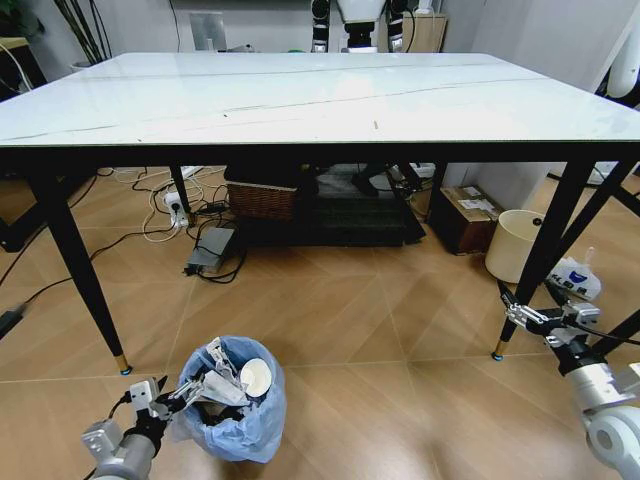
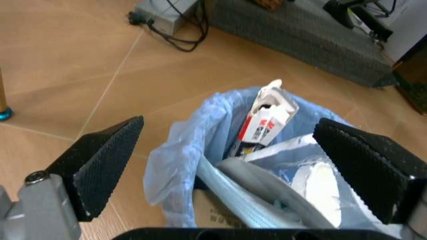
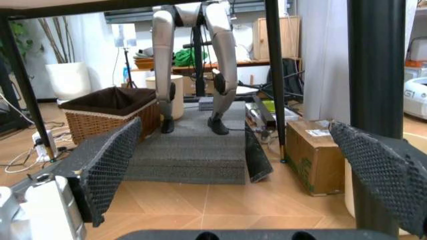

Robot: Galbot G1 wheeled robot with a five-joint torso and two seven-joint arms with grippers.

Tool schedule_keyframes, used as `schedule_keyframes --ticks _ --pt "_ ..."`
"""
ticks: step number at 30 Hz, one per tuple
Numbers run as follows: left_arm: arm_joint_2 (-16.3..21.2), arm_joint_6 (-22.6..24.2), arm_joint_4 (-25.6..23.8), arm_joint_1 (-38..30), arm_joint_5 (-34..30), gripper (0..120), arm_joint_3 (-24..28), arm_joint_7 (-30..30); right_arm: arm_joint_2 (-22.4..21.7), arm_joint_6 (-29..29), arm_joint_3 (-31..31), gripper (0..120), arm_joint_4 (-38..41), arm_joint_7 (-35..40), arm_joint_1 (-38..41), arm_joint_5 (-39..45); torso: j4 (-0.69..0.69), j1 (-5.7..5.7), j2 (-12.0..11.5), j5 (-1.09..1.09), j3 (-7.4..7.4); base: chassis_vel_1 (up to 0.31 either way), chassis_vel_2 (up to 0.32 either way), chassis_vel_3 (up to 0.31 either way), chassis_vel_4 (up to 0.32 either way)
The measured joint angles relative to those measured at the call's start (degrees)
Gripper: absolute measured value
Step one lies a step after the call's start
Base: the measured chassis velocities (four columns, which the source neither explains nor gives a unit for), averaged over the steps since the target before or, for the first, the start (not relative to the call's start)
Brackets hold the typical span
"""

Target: Pick up the trash bin and place the trash from the table into it.

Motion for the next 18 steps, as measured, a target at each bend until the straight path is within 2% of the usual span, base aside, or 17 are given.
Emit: schedule_keyframes --ticks 5,11,18 --pt "0.20 -0.40 -1.24 0.68 0.51 100 -0.69 0.00 0.00 0.00 0.00 100 0.00 0.00 0.00 0.00 0.00 0.00 0.00 0.00 0.00 0.000 0.000 0.000 0.000" --pt "-0.39 -3.66 -5.46 3.35 6.38 100 -4.57 1.29 0.00 0.00 0.00 100 0.00 0.00 0.00 0.00 0.00 0.00 0.00 0.00 0.00 0.000 0.000 0.000 0.000" --pt "-1.98 -7.38 -7.50 6.69 10.74 100 -8.31 1.39 0.00 0.00 0.00 100 0.00 0.00 0.00 0.00 0.00 0.00 0.01 0.00 0.00 0.000 0.000 0.000 0.000"
